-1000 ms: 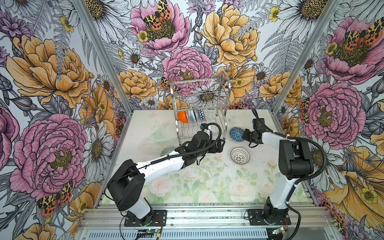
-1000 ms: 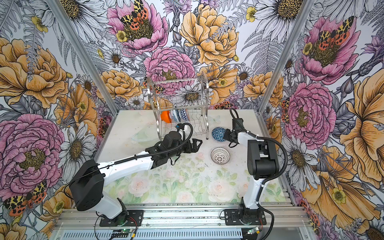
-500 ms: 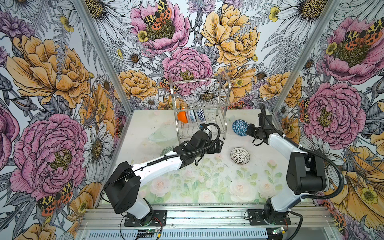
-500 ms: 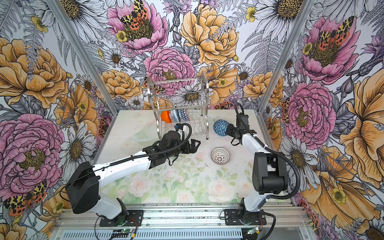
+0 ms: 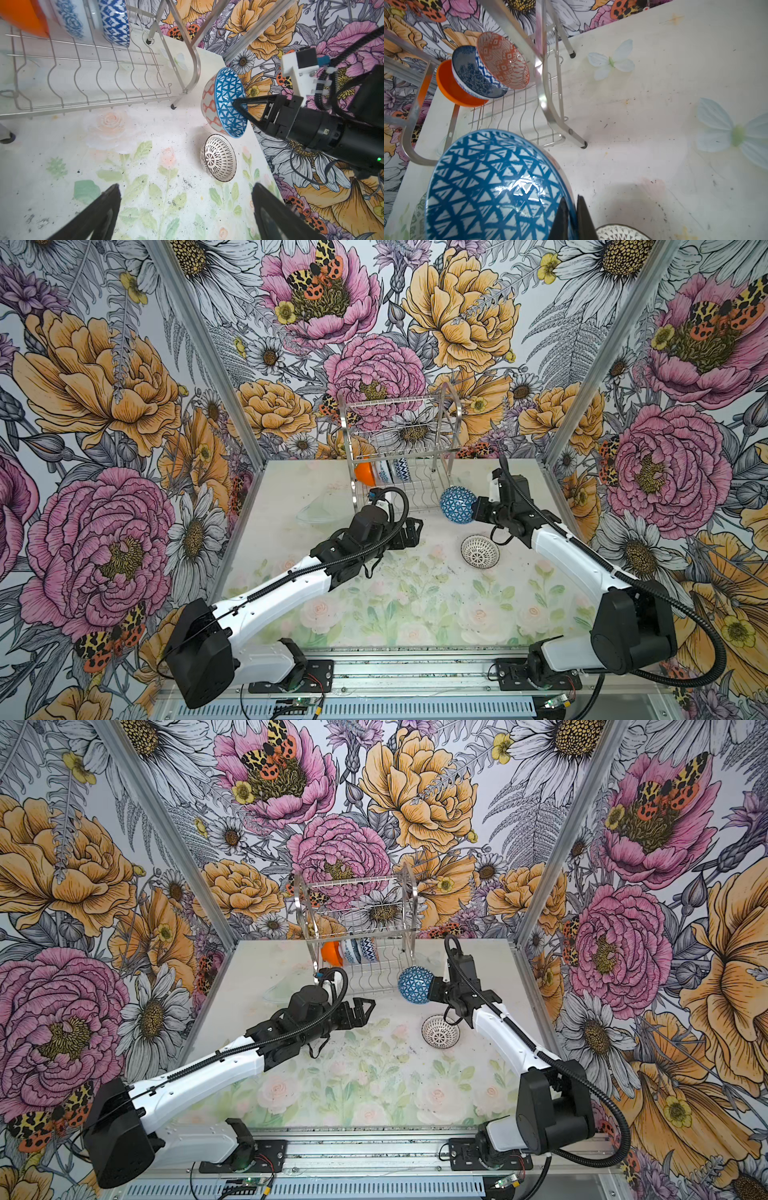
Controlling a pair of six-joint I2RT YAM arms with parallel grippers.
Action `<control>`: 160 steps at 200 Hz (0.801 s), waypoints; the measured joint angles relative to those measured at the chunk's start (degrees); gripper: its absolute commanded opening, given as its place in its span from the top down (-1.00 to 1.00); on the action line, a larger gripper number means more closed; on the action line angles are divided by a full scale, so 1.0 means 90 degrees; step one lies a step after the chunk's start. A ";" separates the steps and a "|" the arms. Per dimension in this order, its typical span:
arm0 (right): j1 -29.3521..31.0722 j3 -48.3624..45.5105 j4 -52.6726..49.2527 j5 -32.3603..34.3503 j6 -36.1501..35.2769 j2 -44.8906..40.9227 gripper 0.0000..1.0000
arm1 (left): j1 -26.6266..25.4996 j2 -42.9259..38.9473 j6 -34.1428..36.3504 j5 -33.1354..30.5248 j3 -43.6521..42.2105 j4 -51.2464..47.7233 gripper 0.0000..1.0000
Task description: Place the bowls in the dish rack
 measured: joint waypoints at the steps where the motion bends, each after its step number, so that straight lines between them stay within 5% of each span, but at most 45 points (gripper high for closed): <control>1: 0.0022 -0.0002 -0.0005 0.0000 -0.0002 0.0000 1.00 | 0.0002 -0.0012 -0.0007 0.0000 -0.0015 -0.0005 -0.97; 70: 0.2016 -0.0056 -0.0112 0.0573 0.0024 0.1039 1.00 | 0.0508 -0.1197 -0.0418 0.0138 -0.1229 -0.0180 -0.97; 160: 0.2521 0.0338 -0.0007 0.0809 0.0304 0.2188 0.94 | 0.0736 -0.1814 -0.0627 0.0338 -0.1770 -0.0199 -0.97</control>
